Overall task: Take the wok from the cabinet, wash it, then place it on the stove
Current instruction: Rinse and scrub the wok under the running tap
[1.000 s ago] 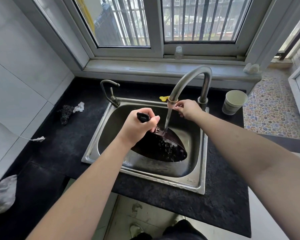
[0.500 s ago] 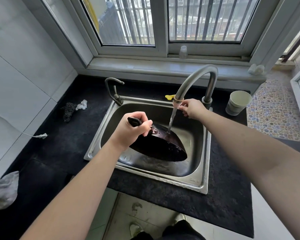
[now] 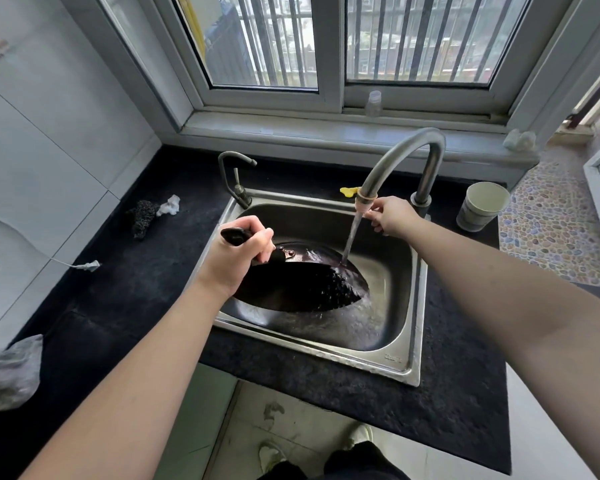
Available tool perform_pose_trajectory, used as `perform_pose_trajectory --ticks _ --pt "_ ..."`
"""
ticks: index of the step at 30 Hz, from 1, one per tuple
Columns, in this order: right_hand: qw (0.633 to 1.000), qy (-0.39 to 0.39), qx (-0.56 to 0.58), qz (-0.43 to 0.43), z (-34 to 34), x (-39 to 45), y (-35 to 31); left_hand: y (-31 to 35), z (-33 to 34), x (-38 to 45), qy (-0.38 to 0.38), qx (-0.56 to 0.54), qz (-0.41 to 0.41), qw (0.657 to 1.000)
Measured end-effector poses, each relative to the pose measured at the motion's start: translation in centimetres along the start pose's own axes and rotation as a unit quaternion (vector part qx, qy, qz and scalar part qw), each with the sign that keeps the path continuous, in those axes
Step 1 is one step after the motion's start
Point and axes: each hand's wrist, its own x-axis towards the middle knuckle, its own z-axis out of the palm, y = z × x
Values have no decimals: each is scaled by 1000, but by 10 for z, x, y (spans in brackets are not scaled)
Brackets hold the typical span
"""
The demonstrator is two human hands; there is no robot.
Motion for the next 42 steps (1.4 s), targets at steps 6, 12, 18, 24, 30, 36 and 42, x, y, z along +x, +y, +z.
perform_pose_trajectory --ticks 6,12,18,24,30,36,42 --pt "1000 -1 1 4 0 0 0 5 10 1 -15 11 1 1000" --pt "1000 -6 -3 2 0 -1 -1 14 41 -7 -56 31 10 998" --pt "1000 -6 -4 1 -1 0 0 17 69 -14 -116 63 16 991" --pt "1000 -2 3 2 -1 0 1 11 66 -16 -85 28 13 996" --pt "1000 0 7 -2 1 0 3 2 47 -14 26 27 -14 999" --pt "1000 0 10 -1 0 -1 2 1 60 -12 17 16 -34 999" --pt "1000 5 16 0 1 -1 1 11 79 3 21 3 -40 999"
